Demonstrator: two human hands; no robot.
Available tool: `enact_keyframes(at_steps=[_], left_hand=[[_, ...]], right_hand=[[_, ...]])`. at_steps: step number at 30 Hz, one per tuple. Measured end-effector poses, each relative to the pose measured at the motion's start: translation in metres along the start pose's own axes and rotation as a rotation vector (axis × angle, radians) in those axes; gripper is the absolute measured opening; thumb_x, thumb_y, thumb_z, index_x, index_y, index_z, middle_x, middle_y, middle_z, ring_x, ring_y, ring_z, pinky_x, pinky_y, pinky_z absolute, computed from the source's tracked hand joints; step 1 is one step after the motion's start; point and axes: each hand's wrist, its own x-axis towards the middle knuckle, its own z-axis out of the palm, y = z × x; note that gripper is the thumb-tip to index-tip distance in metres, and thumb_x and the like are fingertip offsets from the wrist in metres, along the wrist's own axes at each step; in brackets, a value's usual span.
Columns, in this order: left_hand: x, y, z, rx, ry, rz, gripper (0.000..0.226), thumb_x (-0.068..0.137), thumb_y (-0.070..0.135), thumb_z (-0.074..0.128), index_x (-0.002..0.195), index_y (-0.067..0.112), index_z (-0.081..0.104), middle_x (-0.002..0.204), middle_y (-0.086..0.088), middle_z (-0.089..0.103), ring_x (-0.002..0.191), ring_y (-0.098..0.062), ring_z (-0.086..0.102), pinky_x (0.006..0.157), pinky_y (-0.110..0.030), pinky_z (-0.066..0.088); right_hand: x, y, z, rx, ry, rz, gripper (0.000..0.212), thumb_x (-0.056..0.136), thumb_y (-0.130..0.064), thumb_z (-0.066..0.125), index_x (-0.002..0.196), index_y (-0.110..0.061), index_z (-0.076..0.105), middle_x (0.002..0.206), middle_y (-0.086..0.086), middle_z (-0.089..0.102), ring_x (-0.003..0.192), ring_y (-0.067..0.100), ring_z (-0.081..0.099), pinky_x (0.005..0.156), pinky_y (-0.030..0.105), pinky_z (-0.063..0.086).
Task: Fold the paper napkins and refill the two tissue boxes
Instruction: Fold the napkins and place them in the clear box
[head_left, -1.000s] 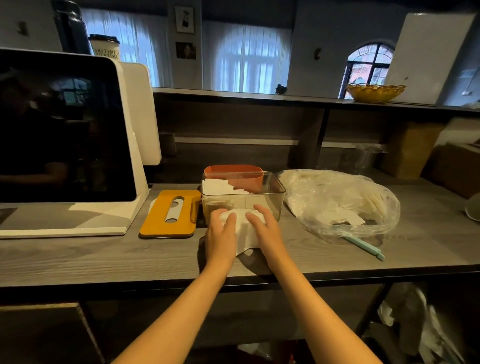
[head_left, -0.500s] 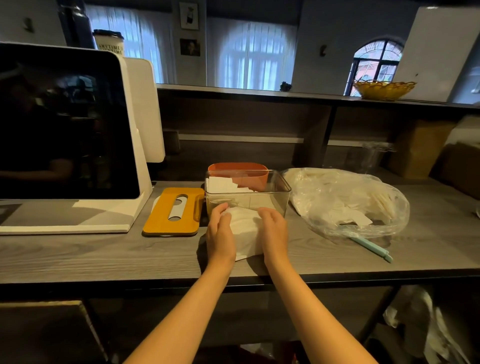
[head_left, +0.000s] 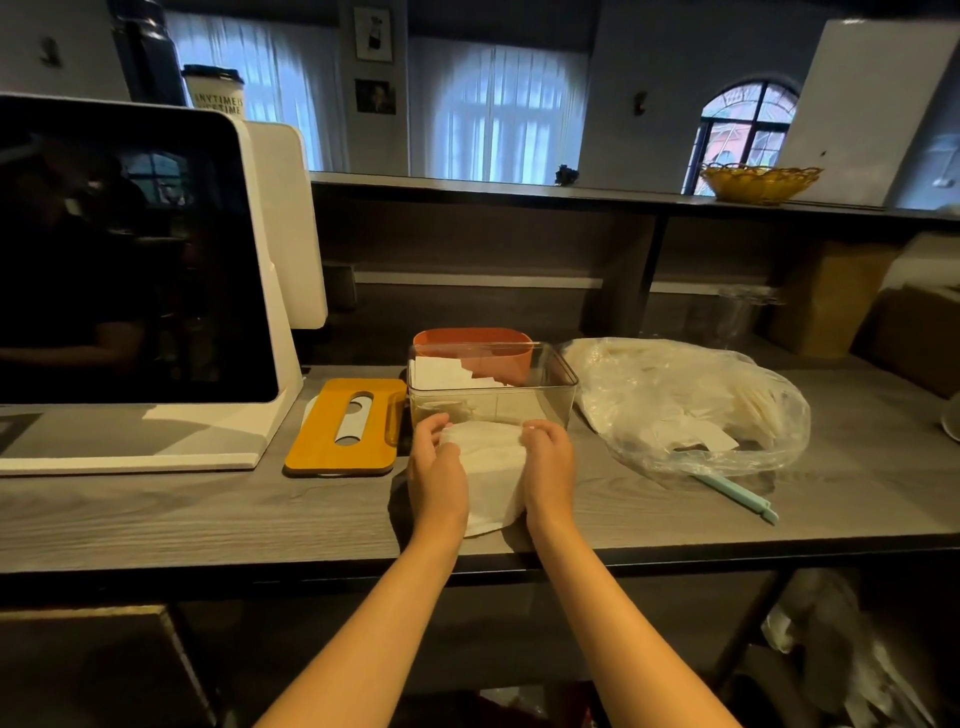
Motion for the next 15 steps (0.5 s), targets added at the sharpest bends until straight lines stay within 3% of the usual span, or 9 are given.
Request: enact_keyframes(at_steps=[4, 6, 8, 12, 15], left_hand=[[-0.0018, 0.0003, 0.0013, 0.027, -0.08, 0.027, 0.036, 0.096, 0.035, 0.047, 0.129, 0.022, 0.057, 0.117, 0.002, 0.06, 0.104, -0.014, 0.059, 0.071, -0.023, 0.048], [-0.0032, -0.0002, 0.0027, 0.111, -0.089, 0.058, 0.028, 0.099, 0.031, 0.05, 0.124, 0.02, 0.059, 0.114, 0.003, 0.062, 0.105, -0.014, 0.058, 0.072, -0.022, 0.046], [-0.0036, 0.0004, 0.0043, 0.193, -0.007, 0.063, 0.02, 0.103, 0.021, 0.048, 0.115, 0.016, 0.063, 0.108, 0.001, 0.064, 0.101, -0.014, 0.059, 0.07, -0.022, 0.044], [-0.0033, 0.0024, 0.0049, 0.202, 0.045, 0.051, 0.023, 0.103, 0.019, 0.047, 0.097, 0.011, 0.067, 0.094, -0.004, 0.066, 0.085, -0.012, 0.06, 0.06, -0.022, 0.042], [-0.0055, 0.0037, 0.0042, 0.18, 0.009, 0.092, 0.022, 0.104, 0.024, 0.047, 0.099, 0.013, 0.065, 0.093, -0.004, 0.065, 0.088, -0.017, 0.061, 0.067, -0.029, 0.047]], right_hand=[[-0.001, 0.0006, 0.0018, -0.036, -0.1, -0.004, 0.015, 0.095, -0.021, 0.059, 0.11, -0.021, 0.061, 0.109, -0.004, 0.062, 0.102, 0.014, 0.06, 0.085, 0.034, 0.052], [-0.0003, 0.0014, 0.0017, -0.053, -0.063, -0.008, 0.017, 0.093, -0.02, 0.06, 0.111, -0.019, 0.062, 0.108, -0.003, 0.063, 0.102, 0.016, 0.061, 0.085, 0.035, 0.053], [-0.0014, 0.0015, 0.0017, -0.031, -0.04, -0.013, 0.014, 0.093, -0.019, 0.06, 0.107, -0.018, 0.065, 0.105, -0.002, 0.065, 0.101, 0.018, 0.062, 0.084, 0.032, 0.053], [-0.0048, -0.0022, 0.002, 0.014, -0.133, -0.011, 0.02, 0.084, -0.032, 0.061, 0.093, -0.017, 0.071, 0.096, 0.001, 0.069, 0.097, 0.023, 0.066, 0.086, 0.04, 0.054], [-0.0054, -0.0039, -0.0011, -0.055, -0.055, 0.005, 0.016, 0.089, -0.017, 0.061, 0.074, -0.013, 0.066, 0.077, -0.003, 0.063, 0.075, 0.013, 0.057, 0.068, 0.029, 0.046]])
